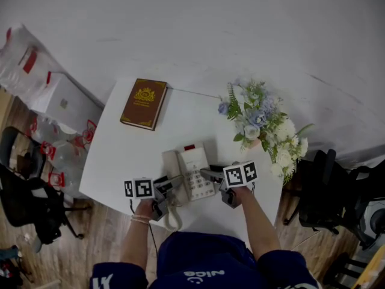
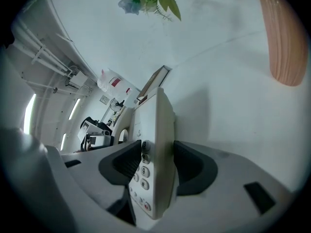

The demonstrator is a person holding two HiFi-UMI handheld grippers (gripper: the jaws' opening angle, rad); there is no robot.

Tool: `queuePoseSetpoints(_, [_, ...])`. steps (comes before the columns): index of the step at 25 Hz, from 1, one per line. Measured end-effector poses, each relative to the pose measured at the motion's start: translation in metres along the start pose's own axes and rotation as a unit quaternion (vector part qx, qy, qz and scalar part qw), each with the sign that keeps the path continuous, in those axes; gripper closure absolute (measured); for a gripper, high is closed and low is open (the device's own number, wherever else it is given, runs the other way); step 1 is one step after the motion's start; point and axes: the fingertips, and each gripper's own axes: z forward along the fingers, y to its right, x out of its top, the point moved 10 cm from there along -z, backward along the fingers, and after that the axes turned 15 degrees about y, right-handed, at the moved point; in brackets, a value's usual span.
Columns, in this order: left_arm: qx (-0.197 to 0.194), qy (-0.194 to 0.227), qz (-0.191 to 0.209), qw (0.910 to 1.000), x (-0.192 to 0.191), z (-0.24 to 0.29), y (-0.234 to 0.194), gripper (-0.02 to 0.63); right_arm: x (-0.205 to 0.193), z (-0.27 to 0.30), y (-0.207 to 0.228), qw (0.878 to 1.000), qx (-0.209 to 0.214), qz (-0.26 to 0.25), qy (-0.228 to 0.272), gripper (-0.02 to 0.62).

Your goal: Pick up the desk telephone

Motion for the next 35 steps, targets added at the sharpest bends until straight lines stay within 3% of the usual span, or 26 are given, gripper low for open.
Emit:
queuePoseSetpoints(15, [0.01, 0.03, -0.004, 0.9995, -0.005, -0.002, 0.001, 0.215, 0.0, -0.001, -0.001, 1.0, -0.01, -0.006, 0.0, 0.388])
queuePoseSetpoints(20, [0.016, 0.057, 0.0, 0.9982, -0.007, -0.005, 0.004, 0.216, -0.002, -0.002, -0.004, 1.0, -0.021, -0.002, 0.006, 0.396])
queuePoseSetpoints(29, [0.014, 0.062, -0.009, 0.9979, -0.017, -0.015, 0.007, 0.216, -0.009, -0.01, -0.013, 1.0, -0.022, -0.011, 0.014, 0.399])
queuePoseSetpoints(35, [0.008, 0.07, 0.016, 0.9974, -0.02, -0.022, 0.019, 0.216, -0.013, -0.02, -0.021, 1.0, -0.015, -0.014, 0.024, 0.4])
